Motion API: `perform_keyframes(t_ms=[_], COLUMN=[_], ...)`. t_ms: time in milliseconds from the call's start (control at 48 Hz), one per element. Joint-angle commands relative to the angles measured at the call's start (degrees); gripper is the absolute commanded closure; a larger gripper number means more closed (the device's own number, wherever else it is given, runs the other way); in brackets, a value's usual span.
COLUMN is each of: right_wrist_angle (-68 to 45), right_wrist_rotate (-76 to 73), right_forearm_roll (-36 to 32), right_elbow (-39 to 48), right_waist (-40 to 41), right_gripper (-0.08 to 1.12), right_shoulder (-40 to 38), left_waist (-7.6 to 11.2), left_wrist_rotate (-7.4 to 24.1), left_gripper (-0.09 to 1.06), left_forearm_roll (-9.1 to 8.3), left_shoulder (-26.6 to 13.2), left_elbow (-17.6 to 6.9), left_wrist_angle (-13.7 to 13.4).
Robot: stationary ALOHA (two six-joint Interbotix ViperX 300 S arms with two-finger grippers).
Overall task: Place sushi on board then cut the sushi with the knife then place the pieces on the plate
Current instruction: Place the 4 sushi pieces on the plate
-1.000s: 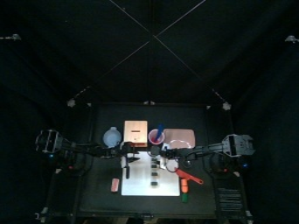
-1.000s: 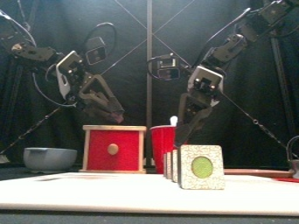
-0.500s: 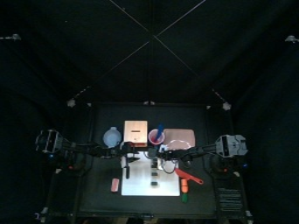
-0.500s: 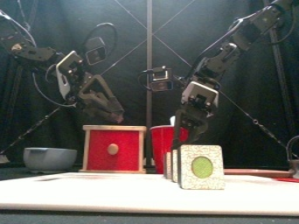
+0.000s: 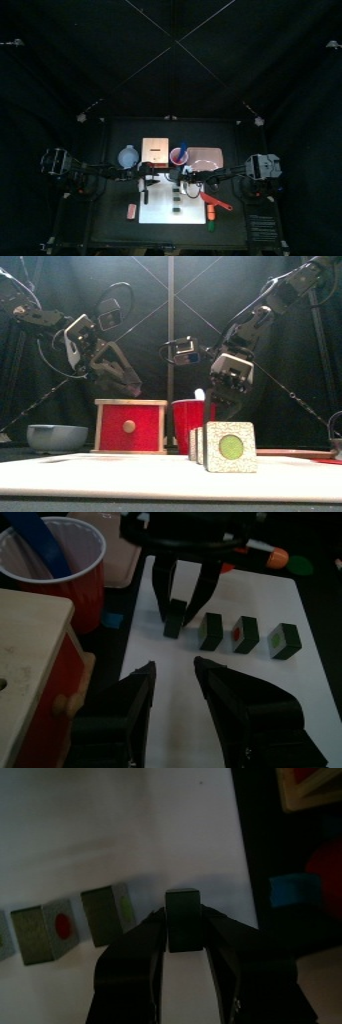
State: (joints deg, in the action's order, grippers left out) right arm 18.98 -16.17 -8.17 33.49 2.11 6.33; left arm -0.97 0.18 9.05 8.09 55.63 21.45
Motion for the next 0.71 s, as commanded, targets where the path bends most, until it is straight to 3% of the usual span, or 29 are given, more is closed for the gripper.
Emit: perform_keyframes(t_ms=[21,354,708], right_wrist_angle=[2.8,9.7,7.7], right_wrist_rotate=[-0.4,-0.4,-0.5], right_forearm_roll=[0.7,2.0,3.4], right_elbow=[0.8,7.0,7.8], right_waist=[1.1,8.1,20.1], right_gripper=[0.44,0.44,0.44], right_shoulder=[-7.0,-19.1,-13.5], left_waist=[-0.18,-0.18,-0.18], left_wrist_rotate=[-0.1,0.1,-0.1], left_gripper=[0.21,0.21,0.21], left_forearm_roll=[0.35,0.35,0.97], left_shoulder=[0.4,0.3,0.2], left_elbow=[-0.6,-0.6,-0.7], left_wrist_angle=[0.3,0.2,0.2])
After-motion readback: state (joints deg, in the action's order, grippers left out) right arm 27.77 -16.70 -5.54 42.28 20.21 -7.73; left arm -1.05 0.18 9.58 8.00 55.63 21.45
